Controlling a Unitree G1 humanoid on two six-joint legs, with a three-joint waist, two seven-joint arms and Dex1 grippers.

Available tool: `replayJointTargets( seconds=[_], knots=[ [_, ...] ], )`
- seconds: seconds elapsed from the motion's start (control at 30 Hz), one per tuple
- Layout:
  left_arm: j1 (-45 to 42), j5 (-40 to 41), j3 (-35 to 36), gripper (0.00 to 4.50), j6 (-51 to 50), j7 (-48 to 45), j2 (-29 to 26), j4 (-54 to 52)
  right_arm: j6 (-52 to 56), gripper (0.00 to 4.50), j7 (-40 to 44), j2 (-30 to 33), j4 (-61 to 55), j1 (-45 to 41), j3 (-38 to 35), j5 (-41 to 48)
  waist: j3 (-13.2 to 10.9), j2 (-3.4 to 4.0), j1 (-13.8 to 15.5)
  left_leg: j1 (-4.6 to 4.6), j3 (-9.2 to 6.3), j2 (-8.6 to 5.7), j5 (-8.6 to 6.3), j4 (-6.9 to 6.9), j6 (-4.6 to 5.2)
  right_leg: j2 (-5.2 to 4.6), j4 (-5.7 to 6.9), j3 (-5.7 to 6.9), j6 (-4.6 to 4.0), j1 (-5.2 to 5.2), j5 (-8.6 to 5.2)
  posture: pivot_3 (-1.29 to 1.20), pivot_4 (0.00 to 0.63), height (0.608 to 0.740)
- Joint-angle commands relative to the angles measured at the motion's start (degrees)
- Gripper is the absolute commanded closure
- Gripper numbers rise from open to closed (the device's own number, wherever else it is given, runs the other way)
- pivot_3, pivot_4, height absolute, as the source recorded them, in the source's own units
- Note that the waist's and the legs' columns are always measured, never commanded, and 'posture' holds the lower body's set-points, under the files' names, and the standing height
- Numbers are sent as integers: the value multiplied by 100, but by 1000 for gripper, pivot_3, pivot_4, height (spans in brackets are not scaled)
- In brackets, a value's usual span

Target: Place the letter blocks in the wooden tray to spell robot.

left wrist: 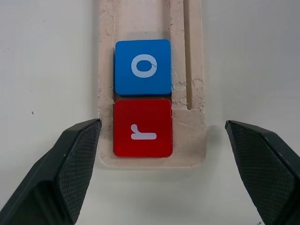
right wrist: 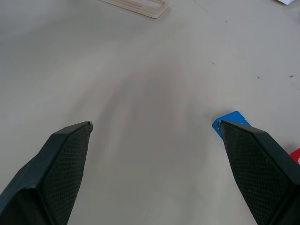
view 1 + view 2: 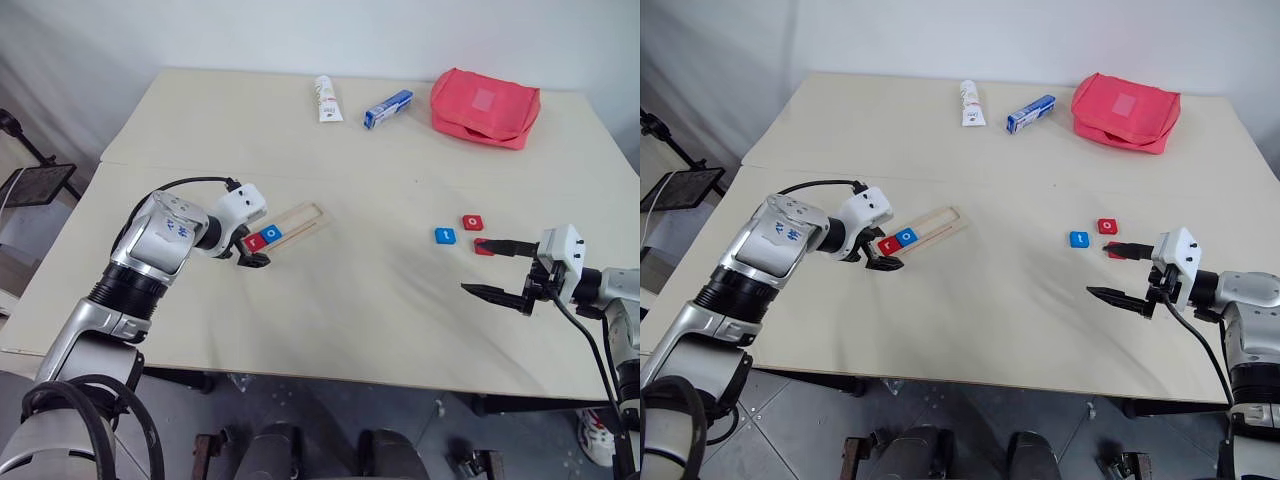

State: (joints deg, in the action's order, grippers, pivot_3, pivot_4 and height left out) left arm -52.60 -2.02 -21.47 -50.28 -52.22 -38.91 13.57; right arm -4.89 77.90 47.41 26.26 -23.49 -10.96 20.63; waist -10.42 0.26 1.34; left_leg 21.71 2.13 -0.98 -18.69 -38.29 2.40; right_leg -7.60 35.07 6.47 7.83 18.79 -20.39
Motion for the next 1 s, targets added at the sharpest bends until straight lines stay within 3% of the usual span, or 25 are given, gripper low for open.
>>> replayJointTargets(
  seconds=[0.03, 0.2, 0.3, 0.5, 1.0],
  knots=[
    [-30, -91, -11, 0, -50, -47, -90, -255, -63, 21, -29, -3, -22, -109, -16, 7, 0, 0, -2, 0, 0, 0, 0, 0, 0, 0, 0, 0, 0, 0, 0, 0, 150, 740],
    [-201, -132, 26, 0, -432, -59, -164, -615, -61, 21, -12, -5, 22, -168, 1, -18, 0, 0, -5, 18, -2, 1, 0, -3, 0, 1, 0, 2, 0, 14, 0, 0, 150, 740],
    [-247, -159, -46, 0, -713, -94, -256, -881, -75, 21, 0, 12, 79, -234, 40, -23, 0, 0, -7, 78, -5, 1, 0, -41, 1, 0, 44, 2, 0, 84, 0, 0, 150, 740],
    [-363, -184, -148, 0, -1009, -21, -353, -963, -117, 21, 24, 12, 219, -390, 118, -55, 0, -1, -4, 82, -5, 2, -2, -55, 3, 0, 58, 1, 0, 89, 0, 0, 150, 740],
    [-316, -317, -278, 0, -341, 87, -95, -96, -179, 21, 68, 24, 326, -499, 128, -96, -1, -1, -2, 85, -6, 1, -4, -62, 7, 0, 64, 2, 0, 89, 0, 0, 150, 740]
  ],
)
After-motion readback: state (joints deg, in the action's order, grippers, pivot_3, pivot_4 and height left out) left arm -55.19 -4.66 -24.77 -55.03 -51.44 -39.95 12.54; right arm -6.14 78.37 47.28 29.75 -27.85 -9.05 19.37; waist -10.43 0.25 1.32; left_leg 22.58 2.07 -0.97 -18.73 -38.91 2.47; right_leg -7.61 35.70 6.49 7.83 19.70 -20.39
